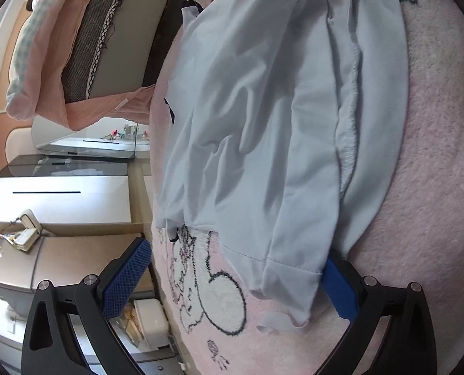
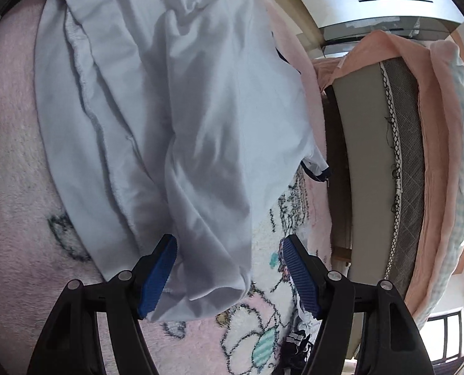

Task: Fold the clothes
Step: 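Move both open grippers to the hem edge of the white shirt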

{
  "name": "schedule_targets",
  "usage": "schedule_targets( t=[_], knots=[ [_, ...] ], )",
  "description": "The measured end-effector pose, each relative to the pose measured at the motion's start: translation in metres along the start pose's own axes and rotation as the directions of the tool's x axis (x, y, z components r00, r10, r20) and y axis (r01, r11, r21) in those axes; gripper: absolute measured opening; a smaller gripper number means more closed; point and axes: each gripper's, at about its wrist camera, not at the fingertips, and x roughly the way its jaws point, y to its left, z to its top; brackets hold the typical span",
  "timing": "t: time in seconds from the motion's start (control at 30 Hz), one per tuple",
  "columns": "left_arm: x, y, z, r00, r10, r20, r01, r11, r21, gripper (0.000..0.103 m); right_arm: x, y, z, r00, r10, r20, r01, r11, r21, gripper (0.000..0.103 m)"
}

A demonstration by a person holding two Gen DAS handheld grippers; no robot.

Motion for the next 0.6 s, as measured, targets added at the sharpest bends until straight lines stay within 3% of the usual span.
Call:
schedule_targets(
  t=[0.13, 0.6],
  knots=[
    [0.009, -0.001, 0.001, 0.999, 0.042, -0.010, -0.041, 0.999, 0.036, 0.103, 0.007, -0.005, 0.001, 0.999, -0.028, -0.018, 0.028, 1.000, 0.006, 0.070],
    [0.019, 0.008, 0.000, 0.995, -0.074, -0.063, 0.068, 0.993, -0.093, 0.103, 0.008, 0.003, 0.003, 0.998, 0.065, -0.020, -0.064, 0.997, 0.032, 0.066]
  ],
)
